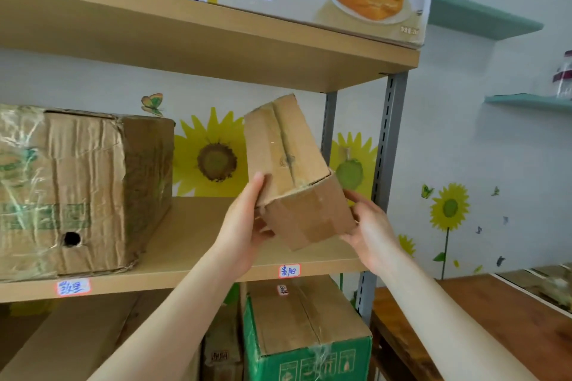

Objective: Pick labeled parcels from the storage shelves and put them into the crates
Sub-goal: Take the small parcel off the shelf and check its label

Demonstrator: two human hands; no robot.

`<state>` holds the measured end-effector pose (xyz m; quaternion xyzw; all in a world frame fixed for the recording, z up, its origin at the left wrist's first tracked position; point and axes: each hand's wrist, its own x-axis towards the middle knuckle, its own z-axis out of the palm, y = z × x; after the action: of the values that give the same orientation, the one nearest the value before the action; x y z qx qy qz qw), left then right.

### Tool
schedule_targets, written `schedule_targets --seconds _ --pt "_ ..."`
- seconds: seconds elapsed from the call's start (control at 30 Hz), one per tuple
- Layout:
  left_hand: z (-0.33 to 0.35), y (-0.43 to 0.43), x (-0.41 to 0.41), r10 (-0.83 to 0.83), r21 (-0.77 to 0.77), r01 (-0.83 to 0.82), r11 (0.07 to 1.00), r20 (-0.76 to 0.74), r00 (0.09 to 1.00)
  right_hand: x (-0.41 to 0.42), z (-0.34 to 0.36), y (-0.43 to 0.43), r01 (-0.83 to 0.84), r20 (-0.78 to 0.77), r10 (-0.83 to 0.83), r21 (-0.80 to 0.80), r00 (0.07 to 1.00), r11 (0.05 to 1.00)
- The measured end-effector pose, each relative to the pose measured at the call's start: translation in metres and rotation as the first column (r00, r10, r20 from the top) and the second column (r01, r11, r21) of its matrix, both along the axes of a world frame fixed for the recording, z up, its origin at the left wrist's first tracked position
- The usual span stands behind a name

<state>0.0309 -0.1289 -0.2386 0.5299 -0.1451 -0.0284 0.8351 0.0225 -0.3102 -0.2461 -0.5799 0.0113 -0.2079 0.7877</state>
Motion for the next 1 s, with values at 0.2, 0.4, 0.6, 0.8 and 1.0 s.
schedule_targets --seconds 0.2,0.4,0.6,0.8,1.0 --pt "-0.006 0.007 0.000 0.000 0.268 -0.051 0.962 0.187 0.982 -0.006 0.020 0.017 -0.228 -0.149 0.195 -0.247 0.969 0.942" --pt "0.002 0.017 0.003 0.155 0.364 -0.317 0.876 0.410 0.899 -0.001 0.011 0.005 -0.359 -0.008 0.360 0.068 0.933 0.931" --pt "-0.007 0.020 0.007 0.285 0.338 -0.376 0.863 0.288 0.914 0.001 -0.004 -0.005 -0.239 0.024 0.239 -0.020 0.971 0.971" --pt "-0.006 0.015 0.005 0.265 0.205 -0.305 0.930 0.200 0.943 0.005 -0.013 -0.011 -0.172 0.000 0.179 -0.272 0.984 0.947" --pt "-0.010 0.010 0.004 0.234 0.129 -0.245 0.961 0.093 0.968 0.002 -0.012 -0.011 -0.403 0.081 0.395 0.212 0.915 0.890"
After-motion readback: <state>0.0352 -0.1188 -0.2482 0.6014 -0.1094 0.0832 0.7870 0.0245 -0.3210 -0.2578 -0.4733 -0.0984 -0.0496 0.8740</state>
